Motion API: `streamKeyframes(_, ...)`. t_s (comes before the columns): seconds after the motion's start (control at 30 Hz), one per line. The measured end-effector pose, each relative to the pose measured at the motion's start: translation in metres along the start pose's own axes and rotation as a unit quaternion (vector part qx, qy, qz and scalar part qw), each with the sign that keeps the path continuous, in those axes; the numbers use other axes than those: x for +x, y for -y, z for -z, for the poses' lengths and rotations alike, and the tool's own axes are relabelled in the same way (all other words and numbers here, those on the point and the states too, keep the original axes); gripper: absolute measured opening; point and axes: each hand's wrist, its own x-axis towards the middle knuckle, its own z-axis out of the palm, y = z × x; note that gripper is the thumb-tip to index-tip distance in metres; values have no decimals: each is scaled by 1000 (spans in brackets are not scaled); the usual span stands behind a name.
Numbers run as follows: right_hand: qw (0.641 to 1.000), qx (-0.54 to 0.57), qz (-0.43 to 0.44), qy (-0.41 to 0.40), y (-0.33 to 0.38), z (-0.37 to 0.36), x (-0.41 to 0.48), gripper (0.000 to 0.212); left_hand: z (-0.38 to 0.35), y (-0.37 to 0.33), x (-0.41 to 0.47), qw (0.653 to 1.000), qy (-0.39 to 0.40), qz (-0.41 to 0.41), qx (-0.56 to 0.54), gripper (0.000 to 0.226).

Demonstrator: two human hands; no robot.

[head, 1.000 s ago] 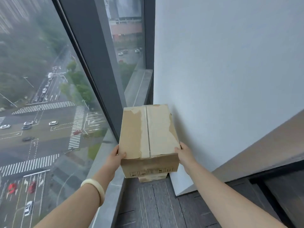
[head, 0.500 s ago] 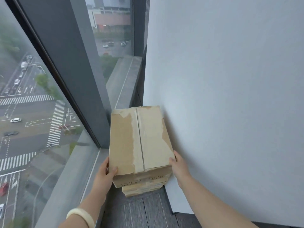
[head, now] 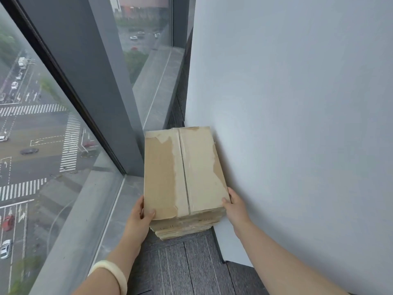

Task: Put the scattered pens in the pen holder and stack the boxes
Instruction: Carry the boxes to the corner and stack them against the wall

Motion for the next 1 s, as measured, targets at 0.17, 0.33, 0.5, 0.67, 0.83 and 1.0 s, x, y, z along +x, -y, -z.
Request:
streamKeyframes(0.17,1000,-4,-8,5,-9,2,2,45,1,13,3,1000,20,12,15,56)
streamKeyframes(0.33,1000,10,-19,4,-14,4,4,37,0,19,3,999,26,17,-14,48)
streamKeyframes(0.5,985,89,-149,-21,-44,11,9,58,5,53,10,989,-12,121,-89,55)
streamKeyframes(0.67,977,129,-170,16,-68,5,21,62,-4,78,22,979,3,170,-111,66)
streamKeyframes(0.83,976,148,-157,36,-87,-10,38,51,-21,89,32,979,13,142,-146,45)
streamKeyframes(1.0,979,146,-140,22,-97,-10,42,31,-23,108,38,978,10,124,-166,37)
